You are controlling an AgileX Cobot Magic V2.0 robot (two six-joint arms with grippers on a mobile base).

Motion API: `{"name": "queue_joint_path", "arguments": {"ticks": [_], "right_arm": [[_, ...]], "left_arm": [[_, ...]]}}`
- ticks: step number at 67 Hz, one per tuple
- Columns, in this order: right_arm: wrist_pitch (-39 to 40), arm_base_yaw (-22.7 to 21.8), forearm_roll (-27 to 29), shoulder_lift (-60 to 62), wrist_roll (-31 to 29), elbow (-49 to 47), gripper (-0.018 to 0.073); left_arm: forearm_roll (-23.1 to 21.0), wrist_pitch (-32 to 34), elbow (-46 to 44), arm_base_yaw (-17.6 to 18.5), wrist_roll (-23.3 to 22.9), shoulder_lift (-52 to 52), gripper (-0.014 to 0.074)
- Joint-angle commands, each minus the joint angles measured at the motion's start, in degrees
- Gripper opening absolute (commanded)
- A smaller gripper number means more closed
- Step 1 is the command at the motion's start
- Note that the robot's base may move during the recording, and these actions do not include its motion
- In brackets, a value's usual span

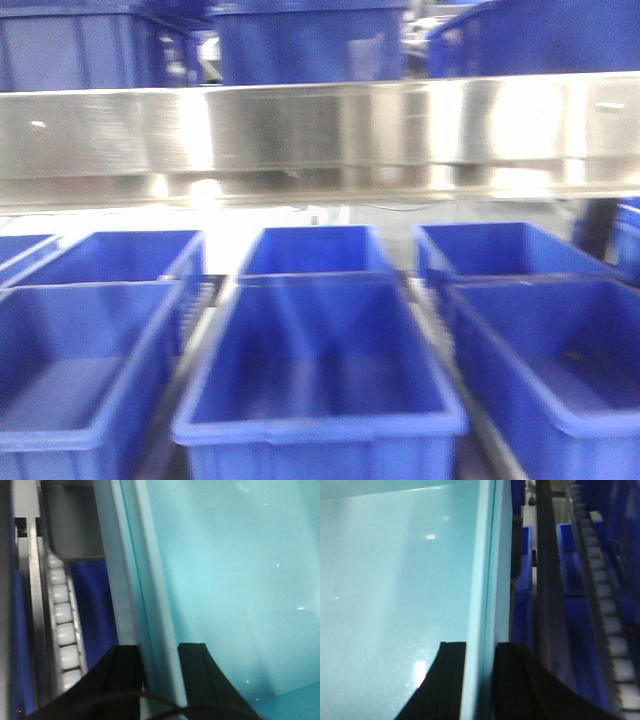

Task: Move two blue bins to right shelf middle
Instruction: 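Keep gripping the light-blue bin with both grippers and drive away from the shelf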

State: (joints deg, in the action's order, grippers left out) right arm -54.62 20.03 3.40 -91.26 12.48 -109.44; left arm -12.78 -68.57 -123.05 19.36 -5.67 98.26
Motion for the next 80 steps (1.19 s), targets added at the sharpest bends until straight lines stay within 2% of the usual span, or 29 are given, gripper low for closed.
{"name": "queue_joint_path", "arguments": {"ticks": [1,80], "right_arm": [[7.34,1.02,6.25,1.14,-0.98,-1.11,-0.0162],[7.34,1.02,6.25,1.14,-0.98,-1.11,-0.0162]], "left_arm": [[-11.03,3.71,-1.05,1.32,1.11,-1.27,-0.0111],[-11.03,3.71,-1.05,1.32,1.11,-1.27,-0.0111]]}}
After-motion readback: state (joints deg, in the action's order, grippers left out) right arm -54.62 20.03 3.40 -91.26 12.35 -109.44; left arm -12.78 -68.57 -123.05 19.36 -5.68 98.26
